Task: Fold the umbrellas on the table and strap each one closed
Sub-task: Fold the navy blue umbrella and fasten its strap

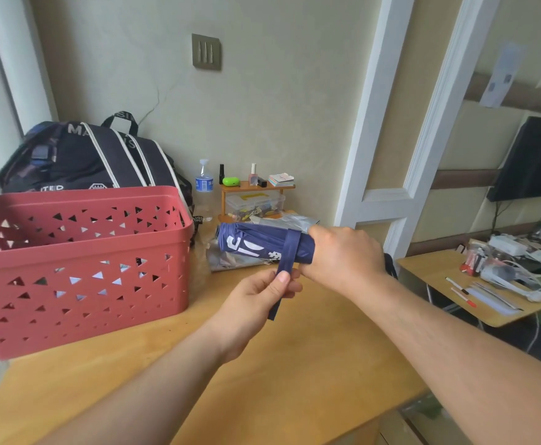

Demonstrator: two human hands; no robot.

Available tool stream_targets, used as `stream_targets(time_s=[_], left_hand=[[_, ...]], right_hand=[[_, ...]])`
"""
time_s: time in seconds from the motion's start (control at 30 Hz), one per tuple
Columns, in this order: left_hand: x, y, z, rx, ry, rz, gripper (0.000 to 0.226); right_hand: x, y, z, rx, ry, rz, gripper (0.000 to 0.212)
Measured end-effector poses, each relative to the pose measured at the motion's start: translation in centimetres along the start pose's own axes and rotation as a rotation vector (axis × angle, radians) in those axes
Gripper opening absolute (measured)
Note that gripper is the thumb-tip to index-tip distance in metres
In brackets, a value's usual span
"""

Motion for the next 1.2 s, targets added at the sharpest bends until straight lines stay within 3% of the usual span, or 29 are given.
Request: stream_targets(time_s=[0.13, 0.5, 0.67, 0.8, 0.93, 1.03, 1.2], left_hand=[[-0.7, 0.2, -0.2, -0.02, 0.197, -0.006, 0.028], [1.1, -0.2, -2.0, 0.218, 0.163, -0.073, 0.031], [0.9, -0.7, -2.9, 0.299, 0.367, -0.102, 0.016], [1.2, -1.6, -4.7, 0.358, 0.438, -0.089, 0.01], [2.2, -3.0, -6.5, 0.387, 0.392, -0.063, 0.012], [2.7, -3.7, -6.5, 0.36, 0.384, -0.118, 0.008], [3.7, -4.3, -6.4, 0.291, 0.353, -0.26, 0.012]], right_hand=[[-0.1, 0.1, 1.2, -0.049, 0.01, 0.008, 0.032], [-2.8, 0.3, 2.4, -0.17, -0.082, -0.1, 0.032], [-3.9, -0.2, 2.3, -0.214, -0.162, -0.141, 0.034], [-5.4, 0.1, 2.7, -0.297, -0.296, -0.313, 0.035], [-7.2, 1.1, 1.9, -0.445, -0.634, -0.507, 0.049], [-8.1, 1.3, 1.2, -0.528, -0.873, -0.611, 0.053], [-9.3, 1.9, 0.9, -0.625, -1.02, -0.841, 0.048]])
Point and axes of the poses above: each hand's wrist, its own y-axis away from the middle knuckle, its own x-axis out of the back of the hand, z = x × y, the point moved 4 cm from there along -y, towards the middle knuckle, and after that the axes turned 10 degrees about -y, right-handed, at the moved point
